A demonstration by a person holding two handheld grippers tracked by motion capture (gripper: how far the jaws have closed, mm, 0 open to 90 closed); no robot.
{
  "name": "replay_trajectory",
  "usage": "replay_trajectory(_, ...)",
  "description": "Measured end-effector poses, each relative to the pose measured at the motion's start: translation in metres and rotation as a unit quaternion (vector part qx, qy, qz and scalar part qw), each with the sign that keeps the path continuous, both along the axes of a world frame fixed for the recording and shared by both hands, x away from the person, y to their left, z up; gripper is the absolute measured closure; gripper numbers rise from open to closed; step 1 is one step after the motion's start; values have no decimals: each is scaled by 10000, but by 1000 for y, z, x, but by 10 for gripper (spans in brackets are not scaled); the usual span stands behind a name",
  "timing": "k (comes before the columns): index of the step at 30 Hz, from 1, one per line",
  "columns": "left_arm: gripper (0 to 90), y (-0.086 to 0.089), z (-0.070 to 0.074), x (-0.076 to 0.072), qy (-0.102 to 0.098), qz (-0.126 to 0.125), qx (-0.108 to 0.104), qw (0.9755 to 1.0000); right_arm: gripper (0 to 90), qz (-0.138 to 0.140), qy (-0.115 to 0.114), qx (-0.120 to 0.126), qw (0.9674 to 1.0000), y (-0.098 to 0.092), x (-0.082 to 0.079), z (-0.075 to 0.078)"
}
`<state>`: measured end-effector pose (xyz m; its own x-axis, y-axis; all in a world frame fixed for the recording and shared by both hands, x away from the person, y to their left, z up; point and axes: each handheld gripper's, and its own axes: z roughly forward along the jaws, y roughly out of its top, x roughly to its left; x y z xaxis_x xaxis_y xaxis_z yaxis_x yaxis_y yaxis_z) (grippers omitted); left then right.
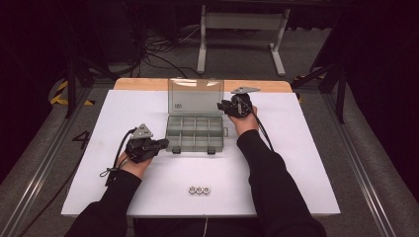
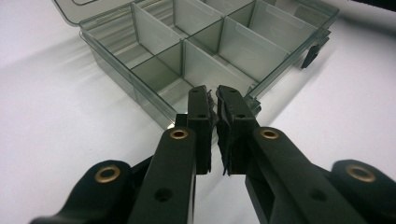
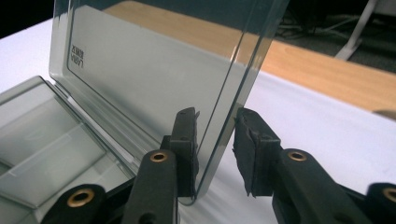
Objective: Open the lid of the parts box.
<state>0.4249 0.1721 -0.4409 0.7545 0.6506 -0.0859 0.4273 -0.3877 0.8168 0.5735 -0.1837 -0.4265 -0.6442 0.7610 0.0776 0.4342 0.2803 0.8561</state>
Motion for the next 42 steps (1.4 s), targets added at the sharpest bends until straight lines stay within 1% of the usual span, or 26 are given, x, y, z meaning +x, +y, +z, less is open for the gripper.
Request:
replay_trajectory(1,840,-1,0,0,-28,-21,2,10000,691,-14,67,11,10000,0,1,-2)
replay_trajectory(3,836,-1,-1,0,-22,-22,11,10000,683,-45,229,43,9997,-1,2,-6)
replay_trajectory(4,836,-2,-1,0,-26,-27,19,10000,683,-45,229,43,9997,-1,2,-6)
replay_trajectory(6,836,-2,-1,0,-15,-30,22,10000,675,-49,376,104,9992,-3,3,-9)
replay_trajectory(7,836,-2,-1,0,-28,-36,27,10000,673,-53,393,107,9992,-3,3,-9)
replay_trajectory(9,832,-2,-1,0,-21,-47,12,10000,668,-61,357,33,9993,-3,3,-9)
replay_trajectory(10,829,-2,-1,0,-15,-46,7,10000,676,-98,335,-53,9994,-2,3,-9)
replay_trajectory(13,823,-2,-1,-1,-14,-41,21,10000,676,-91,341,-129,9993,-2,3,-9)
replay_trajectory(17,816,-2,-1,-1,-11,-51,12,10000,666,-83,352,-97,9993,-3,2,-8)
replay_trajectory(22,808,-2,0,-1,11,-20,-13,10000,646,-55,295,-46,9995,-4,-2,-1)
replay_trajectory(23,802,-2,1,-1,-27,-25,3,10000,640,-33,296,-34,9995,-5,-3,1)
replay_trajectory(25,790,-1,2,-2,-18,-22,-53,10000,624,15,269,-78,9996,-5,-7,6)
replay_trajectory(26,783,0,3,-2,-47,-28,-76,10000,615,52,234,-121,9996,-5,-9,9)
replay_trajectory(28,757,1,5,-4,-45,-56,-146,9999,577,138,188,-141,9996,-6,-16,17)
replay_trajectory(29,741,1,6,-4,-70,-81,-178,9998,554,197,151,-95,9996,-7,-20,21)
replay_trajectory(30,716,1,7,-5,-72,-104,-192,9997,526,308,47,-25,9995,-9,-26,26)
replay_trajectory(31,698,1,8,-6,-118,-135,-202,9996,502,371,-25,1,9993,-11,-30,29)
replay_trajectory(32,675,2,10,-8,-121,-173,-249,9995,465,418,-138,-9,9990,-13,-36,33)
replay_trajectory(33,642,2,11,-9,-137,-207,-250,9994,457,495,-238,12,9985,-15,-44,38)
replay_trajectory(34,612,2,12,-11,-156,-245,-246,9993,451,598,-281,80,9978,-18,-51,40)
replay_trajectory(36,562,3,15,-15,-209,-330,-224,9990,429,715,-384,118,9966,-24,-62,44)
replay_trajectory(37,541,3,15,-16,-213,-348,-266,9988,411,799,-464,137,9956,-28,-71,47)
replay_trajectory(38,521,3,17,-18,-231,-382,-318,9985,391,831,-530,140,9950,-30,-76,48)
replay_trajectory(40,496,5,19,-21,-252,-479,-377,9978,328,857,-695,120,9938,-36,-91,50)
replay_trajectory(41,483,5,20,-23,-294,-501,-401,9975,303,878,-748,129,9932,-39,-97,51)
replay_trajectory(42,459,5,21,-25,-283,-507,-449,9973,272,885,-800,135,9928,-42,-104,51)
